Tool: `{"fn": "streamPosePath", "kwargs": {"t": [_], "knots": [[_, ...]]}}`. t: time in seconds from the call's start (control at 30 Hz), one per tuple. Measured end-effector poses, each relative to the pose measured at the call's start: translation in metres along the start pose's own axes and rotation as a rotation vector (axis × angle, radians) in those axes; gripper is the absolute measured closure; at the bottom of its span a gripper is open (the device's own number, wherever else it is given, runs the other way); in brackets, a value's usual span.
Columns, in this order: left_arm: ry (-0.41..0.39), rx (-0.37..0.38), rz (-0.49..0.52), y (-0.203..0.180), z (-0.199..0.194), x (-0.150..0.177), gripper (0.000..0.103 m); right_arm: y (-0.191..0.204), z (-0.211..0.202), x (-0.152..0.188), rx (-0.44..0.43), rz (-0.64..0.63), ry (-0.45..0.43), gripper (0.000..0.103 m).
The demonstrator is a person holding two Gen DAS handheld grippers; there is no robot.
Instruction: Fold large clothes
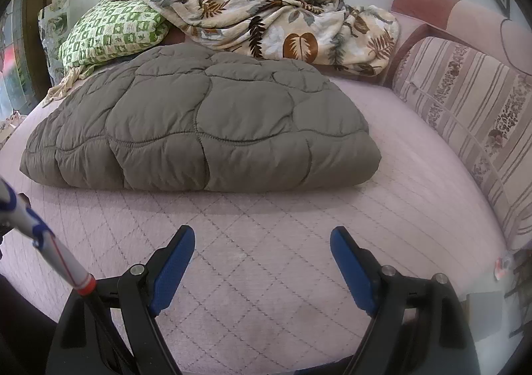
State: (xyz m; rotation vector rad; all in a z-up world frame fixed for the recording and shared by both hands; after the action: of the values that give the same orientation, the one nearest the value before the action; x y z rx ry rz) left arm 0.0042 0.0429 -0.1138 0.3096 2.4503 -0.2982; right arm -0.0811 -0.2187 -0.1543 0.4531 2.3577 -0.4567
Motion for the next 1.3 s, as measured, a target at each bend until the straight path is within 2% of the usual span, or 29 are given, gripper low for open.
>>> {"fn": "streamPosePath", "kwargs": {"t": [1.3], "knots": [[0.025,-0.017,-0.005,0.0034,0.0095,0.0031,0.0,0.0088,0.0039,0.0005,-0.023,-0.03,0.004,0.017]]}}
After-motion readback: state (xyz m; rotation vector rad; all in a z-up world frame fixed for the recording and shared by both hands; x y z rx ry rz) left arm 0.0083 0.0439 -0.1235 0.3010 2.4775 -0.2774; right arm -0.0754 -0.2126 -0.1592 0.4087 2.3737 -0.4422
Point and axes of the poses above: each gripper's, at about its wrist camera, not at the fingertips, and z roughly the way its jaws point, y to its left, x to its underside, the point moved 6 cm from there along z, roughly the way its jaws point, and after that the axes turned 11 degrees about x, right-handed, at the moved point
